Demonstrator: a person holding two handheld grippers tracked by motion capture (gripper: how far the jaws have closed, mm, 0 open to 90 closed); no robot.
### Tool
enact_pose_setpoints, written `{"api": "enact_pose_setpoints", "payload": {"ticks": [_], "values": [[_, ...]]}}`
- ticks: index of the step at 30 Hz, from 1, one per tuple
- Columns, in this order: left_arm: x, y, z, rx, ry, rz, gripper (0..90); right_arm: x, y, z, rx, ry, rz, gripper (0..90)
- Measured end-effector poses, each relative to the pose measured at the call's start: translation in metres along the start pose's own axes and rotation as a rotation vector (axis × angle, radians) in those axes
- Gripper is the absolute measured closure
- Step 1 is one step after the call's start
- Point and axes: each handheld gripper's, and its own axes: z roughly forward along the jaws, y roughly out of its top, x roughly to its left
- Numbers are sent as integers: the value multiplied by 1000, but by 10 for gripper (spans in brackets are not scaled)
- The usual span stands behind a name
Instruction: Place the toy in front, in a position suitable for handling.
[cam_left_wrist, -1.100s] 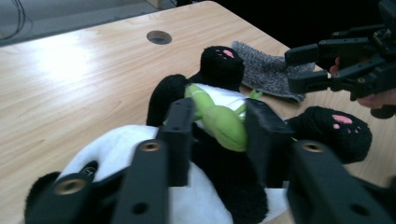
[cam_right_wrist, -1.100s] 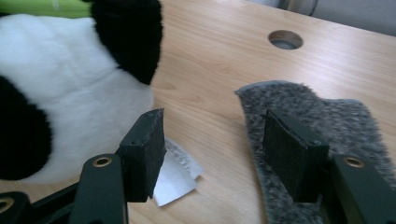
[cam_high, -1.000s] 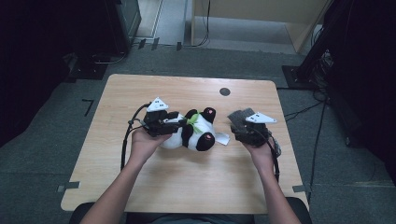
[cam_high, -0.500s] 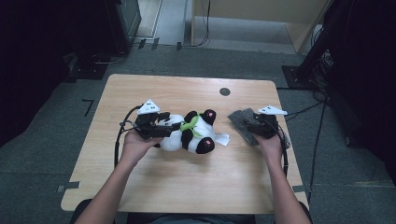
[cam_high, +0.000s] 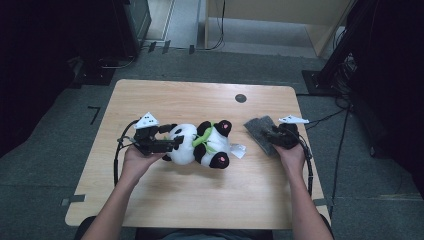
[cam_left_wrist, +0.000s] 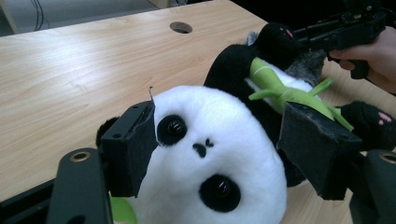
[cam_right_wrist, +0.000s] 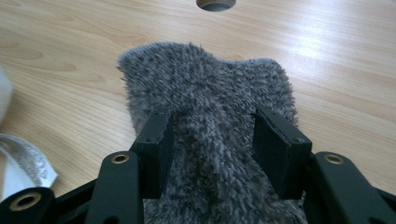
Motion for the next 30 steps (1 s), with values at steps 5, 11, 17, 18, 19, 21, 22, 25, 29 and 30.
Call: {"api": "enact_pose_setpoints", "payload": {"ticks": [5,11,17,18,19,21,22,25,29,30], "values": [[1,-11,-3,-5,-1,-17,225,-1,-3,7,5,31,31,483],[0,-22,-4,11,3,-32,177,3,-5,15,22,26,-6,467],[-2,-37,3,38,12,-48,198,4,-10,24,41,-6,-39,470],[-2,-38,4,40,10,-52,190,5,-11,26,45,-11,-53,461],[-2,-39,4,41,15,-50,180,6,-11,27,46,-15,-64,457],[-1,-42,5,43,22,-46,178,7,-13,27,39,-18,-79,441],[-1,-43,5,41,19,-46,173,7,-15,28,30,-23,-83,431],[3,-46,7,46,18,-55,171,9,-18,28,11,-38,-105,413],[6,-49,9,43,10,-64,163,9,-19,28,15,-46,-101,335],[5,-50,9,39,15,-50,157,9,-19,29,16,-54,-100,301]]}}
